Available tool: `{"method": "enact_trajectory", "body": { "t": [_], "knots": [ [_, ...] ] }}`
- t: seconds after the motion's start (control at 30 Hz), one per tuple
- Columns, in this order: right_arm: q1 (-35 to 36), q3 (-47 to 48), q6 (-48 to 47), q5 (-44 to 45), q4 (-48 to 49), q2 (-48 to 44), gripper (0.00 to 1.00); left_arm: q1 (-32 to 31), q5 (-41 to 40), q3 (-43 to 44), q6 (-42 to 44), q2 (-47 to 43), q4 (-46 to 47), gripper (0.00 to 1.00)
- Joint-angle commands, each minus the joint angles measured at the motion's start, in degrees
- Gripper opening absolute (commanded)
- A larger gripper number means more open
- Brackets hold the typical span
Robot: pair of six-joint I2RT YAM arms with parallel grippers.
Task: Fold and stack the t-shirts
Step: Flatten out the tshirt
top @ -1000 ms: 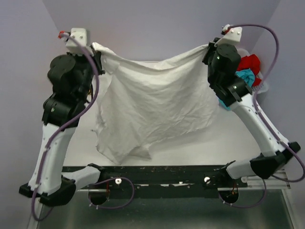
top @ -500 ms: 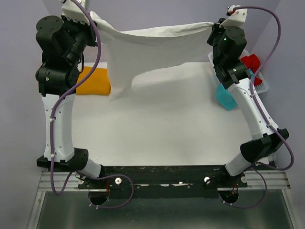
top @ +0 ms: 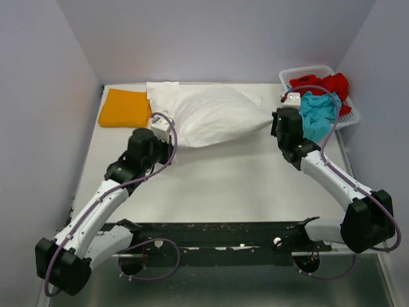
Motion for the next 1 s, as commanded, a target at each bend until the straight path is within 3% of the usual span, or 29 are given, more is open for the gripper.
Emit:
{"method": "enact_trajectory", "body": {
  "t": [0.0,0.17,0.23,0.3,0.33,0.37,0.43,0.47,0.53,0.67,0.83,0.9,0.97],
  "knots": [
    [-0.46,-9.30,11.38,3.11,-4.56,0.22,0.07,-5.77,-5.79,-12.31,-16.71,3.35,4.81,0.01],
    [-0.42,-13.00,20.83,9.66,-14.51,4.33,0.10,-10.36,-5.67,-18.02,-28.88,9.48,4.14,0.03],
    [-0.47,-12.04,25.53,13.46,-21.36,6.25,0.11,-12.57,-4.06,-19.28,-31.62,9.27,3.85,0.18],
    [-0.44,-10.87,29.86,15.98,-27.36,7.58,0.17,-14.59,-2.77,-20.33,-33.37,7.37,3.92,0.46],
    [-0.43,-10.04,32.36,16.61,-30.57,8.13,0.24,-15.26,-1.77,-20.42,-33.53,6.08,3.59,0.76],
    [-0.41,-9.52,35.72,17.72,-34.15,8.36,0.36,-15.67,-1.19,-20.24,-33.74,4.95,2.70,0.98],
    [-0.47,-8.48,39.73,18.49,-38.42,7.85,0.70,-16.00,-2.69,-19.02,-34.80,2.29,-0.35,0.99],
    [-0.44,-7.74,39.58,17.76,-39.17,6.97,0.81,-15.94,-4.20,-18.01,-35.32,0.89,-1.88,0.98],
    [-0.42,-5.99,38.49,14.87,-40.63,4.14,0.95,-15.80,-8.91,-15.24,-36.16,-0.92,-5.60,0.99],
    [-0.43,-4.56,31.29,6.22,-38.05,-5.38,0.99,-13.69,-13.97,-11.25,-37.67,-1.07,-7.06,0.99],
    [-0.43,-12.14,22.67,-13.04,-19.54,-16.51,1.00,-0.61,-3.20,-10.20,-39.42,10.28,2.95,0.99],
    [-0.44,-15.29,20.01,-21.74,-11.61,-15.83,1.00,2.69,-1.81,-7.66,-39.47,17.28,3.94,0.98],
    [-0.41,-15.03,19.77,-24.67,-10.17,-11.77,1.00,4.37,-1.86,-4.34,-38.95,23.45,2.23,0.99]
  ]
}}
